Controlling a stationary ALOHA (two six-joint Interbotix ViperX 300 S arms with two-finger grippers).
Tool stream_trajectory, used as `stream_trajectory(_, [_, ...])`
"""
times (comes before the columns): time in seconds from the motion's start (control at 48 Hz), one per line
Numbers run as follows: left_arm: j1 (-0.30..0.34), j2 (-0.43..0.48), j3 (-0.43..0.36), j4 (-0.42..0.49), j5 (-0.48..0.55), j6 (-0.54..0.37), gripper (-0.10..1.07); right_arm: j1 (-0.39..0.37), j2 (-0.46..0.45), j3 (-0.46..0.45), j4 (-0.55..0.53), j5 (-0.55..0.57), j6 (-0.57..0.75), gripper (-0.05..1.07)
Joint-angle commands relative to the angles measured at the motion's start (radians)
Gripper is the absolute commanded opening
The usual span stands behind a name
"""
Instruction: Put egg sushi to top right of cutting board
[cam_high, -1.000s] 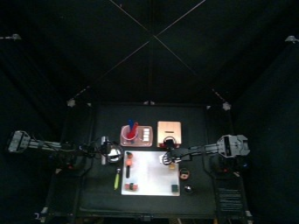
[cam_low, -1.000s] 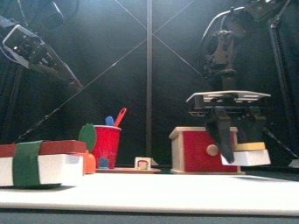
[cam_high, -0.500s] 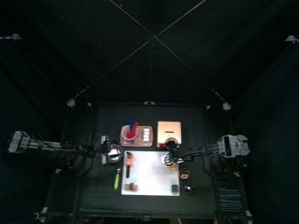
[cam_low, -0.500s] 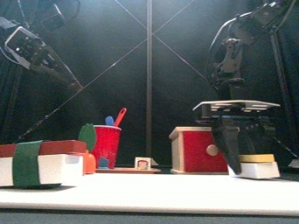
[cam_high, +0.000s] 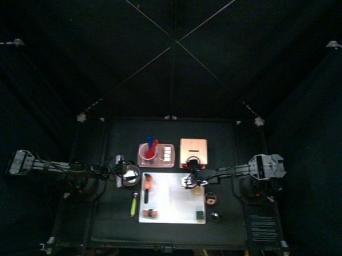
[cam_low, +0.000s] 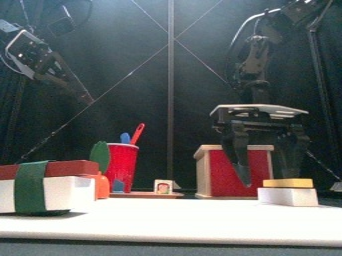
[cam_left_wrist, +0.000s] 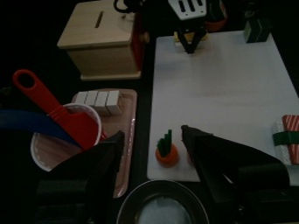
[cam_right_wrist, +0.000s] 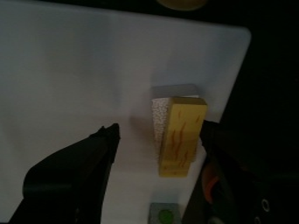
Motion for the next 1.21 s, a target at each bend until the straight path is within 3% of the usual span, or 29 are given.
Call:
stream_trajectory(0.0, [0.003, 0.002, -0.028, -0.005, -0.003, -0.002, 0.9, 0.012, -0.058, -0.063, -0.029, 0.041, -0.002, 1.0])
stream_trajectory(0.312, [0.002, 0.002, -0.051, -0.006, -0.005, 0.002, 0.9, 0.028, -0.167, -0.101, -0.118, 0.213, -0.008, 1.0])
stream_trajectory(0.542, [0.0, 0.002, -0.072, -0.005, -0.011, 0.002, 0.9, 0.041, -0.221, -0.044, -0.137, 0.209, -0.011, 1.0])
stream_trajectory(0.646, [0.002, 0.002, -0.081, -0.003, -0.021, 0.002, 0.9, 0.061, -0.258, -0.035, -0.202, 0.175, -0.023, 1.0])
stream_trajectory(0.854, [0.002, 0.002, -0.097, -0.006, -0.063, 0.0, 0.9, 0.08, -0.393, 0.055, -0.351, -0.026, -0.089, 1.0])
stream_trajectory(1.188, [0.015, 0.002, -0.109, -0.006, -0.109, -0.002, 0.89, 0.038, -0.591, 0.319, -0.566, -0.569, -0.284, 1.0])
